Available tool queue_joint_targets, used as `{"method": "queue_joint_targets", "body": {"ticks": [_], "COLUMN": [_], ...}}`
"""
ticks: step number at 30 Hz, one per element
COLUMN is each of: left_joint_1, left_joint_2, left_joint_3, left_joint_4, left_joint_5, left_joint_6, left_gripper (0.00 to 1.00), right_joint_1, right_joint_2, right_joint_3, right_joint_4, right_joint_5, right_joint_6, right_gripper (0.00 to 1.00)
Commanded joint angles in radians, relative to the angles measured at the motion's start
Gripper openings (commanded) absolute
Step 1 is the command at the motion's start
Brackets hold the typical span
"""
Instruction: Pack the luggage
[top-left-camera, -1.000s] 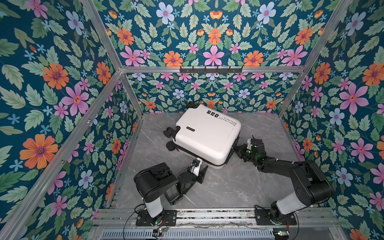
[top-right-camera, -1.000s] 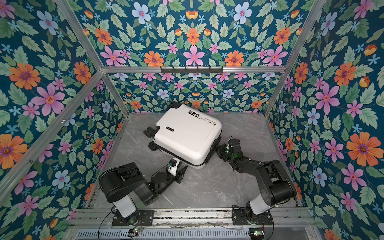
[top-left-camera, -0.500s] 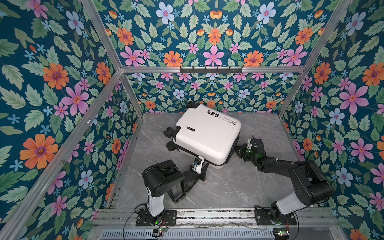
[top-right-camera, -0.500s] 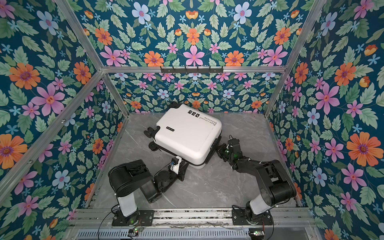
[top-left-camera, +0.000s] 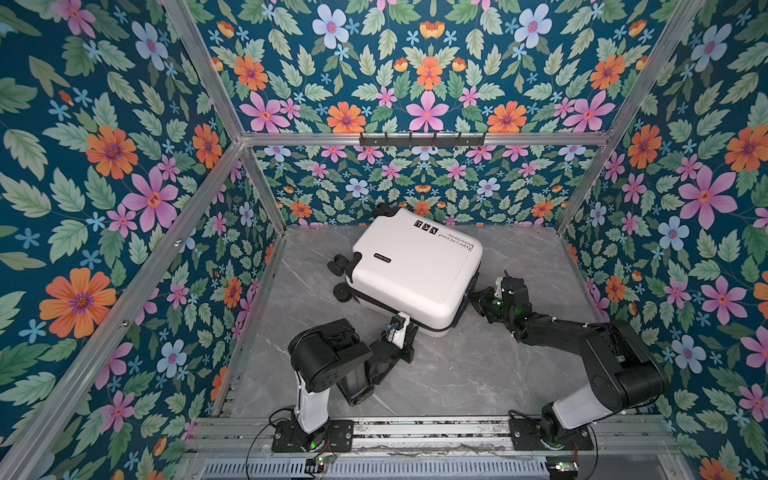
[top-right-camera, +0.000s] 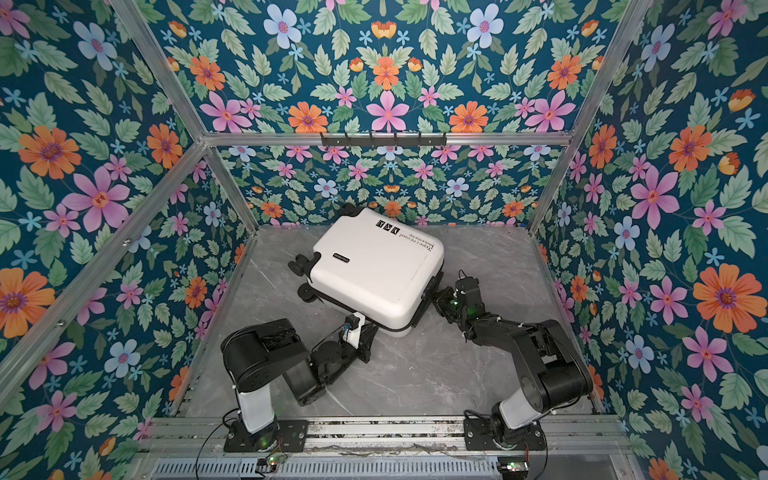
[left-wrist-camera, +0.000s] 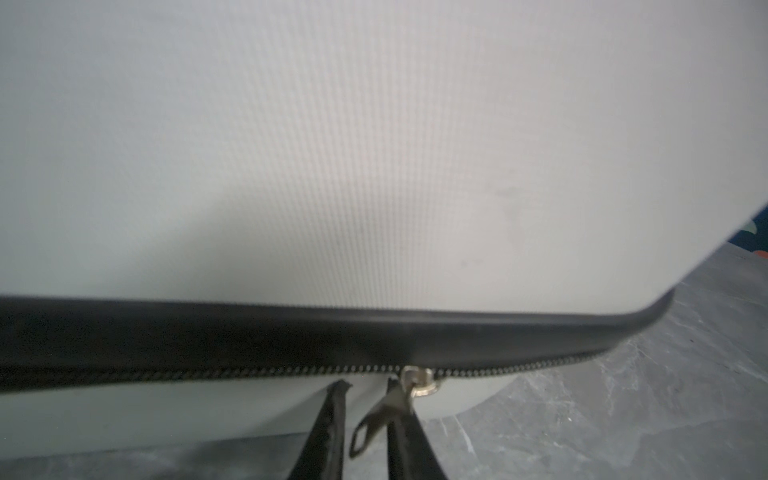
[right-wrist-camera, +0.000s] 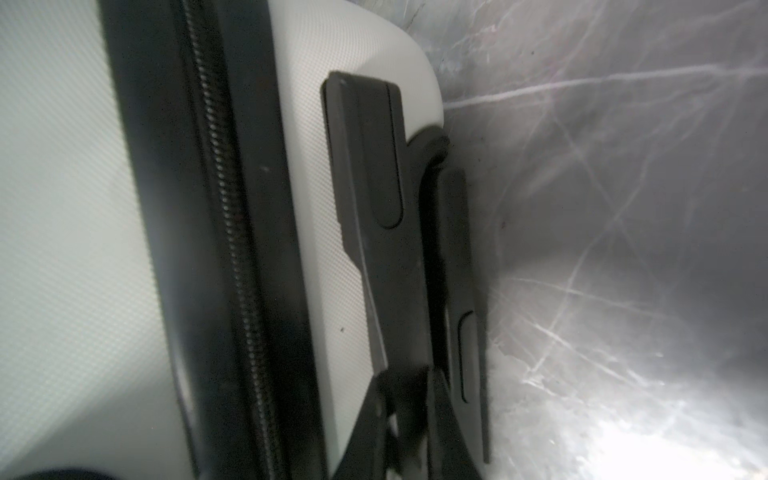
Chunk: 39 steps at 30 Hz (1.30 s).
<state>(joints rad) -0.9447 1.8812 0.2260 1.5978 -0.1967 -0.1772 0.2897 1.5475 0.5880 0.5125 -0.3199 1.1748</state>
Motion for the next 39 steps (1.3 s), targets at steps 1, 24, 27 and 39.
{"method": "queue_joint_targets", "body": {"ticks": [1, 24, 27, 39], "left_joint_1": [-0.003, -0.299, -0.322, -0.344], "left_joint_2": [-0.006, -0.208, -0.165, -0.054], "left_joint_3": [0.007, 0.062, 0.108, 0.267], "left_joint_4": [0.041, -0.304, -0.303, -0.293], "left_joint_5": [0.038, -0.104, -0.103, -0.104], "left_joint_6": [0.006, 0.073, 0.073, 0.043], "left_gripper": [0.12, 0.0, 0.0, 0.0], "right_joint_1": [0.008, 0.151, 0.177, 0.246], "right_joint_2": [-0.008, -0.025, -0.02, 0.009], "right_joint_3": [0.007, 0.057, 0.059, 0.05], "right_joint_4": [0.083, 0.015, 0.006, 0.019], "right_joint_5": [-0.081, 0.187, 0.224, 0.287], "right_joint_6": [0.016, 0.091, 0.1, 0.127], "right_gripper": [0.0, 0.0, 0.0, 0.0]}}
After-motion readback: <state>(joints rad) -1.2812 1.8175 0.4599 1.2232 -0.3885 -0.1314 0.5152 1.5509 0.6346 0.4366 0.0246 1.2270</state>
